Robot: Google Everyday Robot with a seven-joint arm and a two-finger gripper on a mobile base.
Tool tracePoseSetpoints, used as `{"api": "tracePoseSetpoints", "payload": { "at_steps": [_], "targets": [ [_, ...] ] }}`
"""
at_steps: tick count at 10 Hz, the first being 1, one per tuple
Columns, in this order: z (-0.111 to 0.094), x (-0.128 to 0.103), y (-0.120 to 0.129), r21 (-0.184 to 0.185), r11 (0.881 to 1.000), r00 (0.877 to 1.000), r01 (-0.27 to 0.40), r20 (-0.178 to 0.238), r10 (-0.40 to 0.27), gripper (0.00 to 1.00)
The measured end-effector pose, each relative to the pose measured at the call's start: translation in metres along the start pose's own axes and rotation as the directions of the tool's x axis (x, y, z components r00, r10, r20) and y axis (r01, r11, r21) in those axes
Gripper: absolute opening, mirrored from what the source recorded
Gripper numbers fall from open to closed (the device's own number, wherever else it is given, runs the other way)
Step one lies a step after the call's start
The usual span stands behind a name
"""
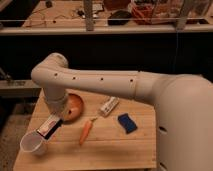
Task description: Place the eraser in the ceramic cup
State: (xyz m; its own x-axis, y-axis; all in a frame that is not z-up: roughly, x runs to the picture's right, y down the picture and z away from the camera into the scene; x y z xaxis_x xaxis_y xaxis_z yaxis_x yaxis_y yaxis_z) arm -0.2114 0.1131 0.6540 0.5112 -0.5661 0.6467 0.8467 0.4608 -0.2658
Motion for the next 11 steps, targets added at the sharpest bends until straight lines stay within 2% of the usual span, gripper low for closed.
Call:
{"api": "tracePoseSetpoints", "payload": {
  "at_steps": [3, 6, 8, 11],
  "targets": [
    [0.014, -0.013, -0.019, -0.009, 0.999, 1.000, 0.031, -0.004, -0.031, 0.01],
    [0.017, -0.015, -0.021, -0.026, 0.999, 0.999, 0.045, -0.012, -0.046, 0.01],
    [0.028, -0.027, -0.038, -0.034, 0.997, 0.997, 0.070, -0.017, -0.070, 0.01],
    [0.033, -0.032, -0.043, -0.051, 0.995, 0.996, 0.084, -0.030, -0.085, 0.01]
  ]
}}
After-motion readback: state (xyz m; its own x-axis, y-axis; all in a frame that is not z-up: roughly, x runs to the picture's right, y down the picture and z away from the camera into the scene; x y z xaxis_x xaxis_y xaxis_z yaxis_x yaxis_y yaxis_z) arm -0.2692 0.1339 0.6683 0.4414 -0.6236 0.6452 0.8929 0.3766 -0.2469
